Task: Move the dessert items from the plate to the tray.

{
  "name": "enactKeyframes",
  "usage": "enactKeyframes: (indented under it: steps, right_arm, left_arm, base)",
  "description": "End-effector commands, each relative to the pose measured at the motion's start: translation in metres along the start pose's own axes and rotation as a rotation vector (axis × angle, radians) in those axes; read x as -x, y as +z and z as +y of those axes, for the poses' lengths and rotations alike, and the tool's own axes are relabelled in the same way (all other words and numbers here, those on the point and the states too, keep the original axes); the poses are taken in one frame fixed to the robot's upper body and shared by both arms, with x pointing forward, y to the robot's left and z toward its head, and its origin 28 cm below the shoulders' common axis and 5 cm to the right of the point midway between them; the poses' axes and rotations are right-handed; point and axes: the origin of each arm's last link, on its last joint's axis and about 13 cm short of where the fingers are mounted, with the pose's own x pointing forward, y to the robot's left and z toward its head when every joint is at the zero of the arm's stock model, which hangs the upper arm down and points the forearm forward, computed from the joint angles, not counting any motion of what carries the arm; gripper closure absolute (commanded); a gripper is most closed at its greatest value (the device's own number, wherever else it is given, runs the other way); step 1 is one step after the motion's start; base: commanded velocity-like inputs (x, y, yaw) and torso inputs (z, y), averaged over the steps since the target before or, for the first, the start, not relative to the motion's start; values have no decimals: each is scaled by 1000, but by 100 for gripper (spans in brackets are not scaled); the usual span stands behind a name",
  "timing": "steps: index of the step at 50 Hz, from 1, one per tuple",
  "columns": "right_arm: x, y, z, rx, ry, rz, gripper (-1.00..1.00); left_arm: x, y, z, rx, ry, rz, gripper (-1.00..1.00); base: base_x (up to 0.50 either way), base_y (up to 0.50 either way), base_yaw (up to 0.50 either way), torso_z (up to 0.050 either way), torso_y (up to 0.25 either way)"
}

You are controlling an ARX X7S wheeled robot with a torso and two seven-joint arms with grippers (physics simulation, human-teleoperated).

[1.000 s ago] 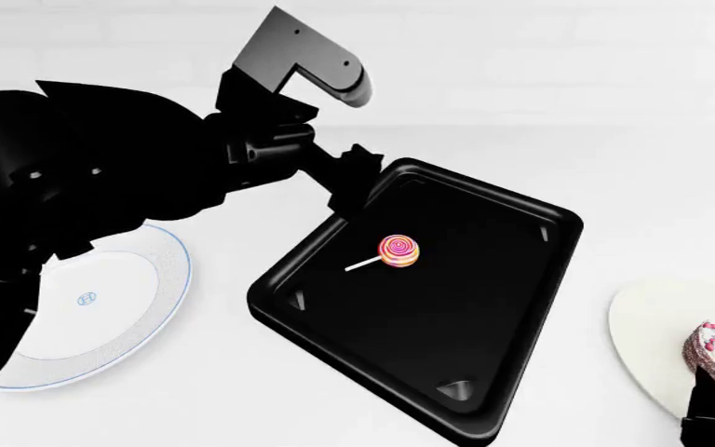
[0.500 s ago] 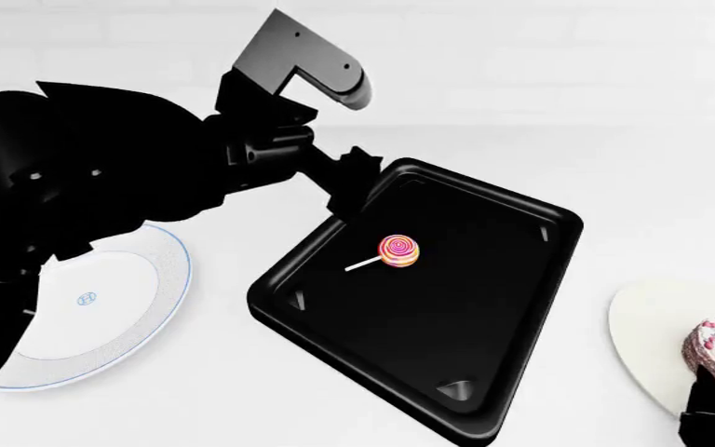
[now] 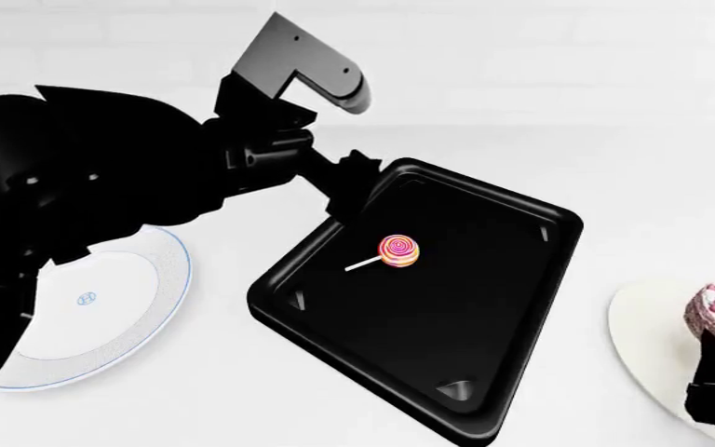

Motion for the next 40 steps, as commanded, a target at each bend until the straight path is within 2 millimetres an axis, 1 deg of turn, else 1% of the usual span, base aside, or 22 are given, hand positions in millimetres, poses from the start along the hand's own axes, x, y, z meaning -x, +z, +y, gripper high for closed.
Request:
enactKeyframes:
  steps: [1,10,13,17,21,25,30,37,40]
  right_arm:
    - [6,26,0,28,-14,-121,100]
    - [9,37,2,40,-5,-153,100]
    - [10,47,5,55,17,-169,100]
    - [9,67,12,83,63,-206,100]
    - [5,89,24,118,127,-245,100]
    - [-8,102,41,151,200,-260,100]
    - [-22,114,61,190,284,-267,100]
    - [-33,127,86,246,393,-279,100]
    - [-40,131,98,270,439,-276,100]
  left_arm:
    - [1,-2,1,1,2,1,-100]
    - [2,-1,1,-1,3,0,-100]
    - [1,0,1,-2,2,0,-100]
    - [1,1,1,-1,6,-1,-100]
    - [5,8,2,1,17,-17,-100]
    - [8,14,4,2,27,-39,-100]
    - [12,18,7,9,42,-61,-100]
    - [14,19,8,12,54,-66,-100]
    - [17,19,8,11,60,-68,-100]
  base:
    - [0,0,0,0,0]
    - [0,0,0,0,0]
    - [0,0,0,0,0]
    - [0,0,0,0,0]
    - [0,0,1,0,0]
    - [0,0,0,0,4]
    - [0,0,0,0,0]
    - [0,0,0,0,0]
    - [0,0,0,0,0]
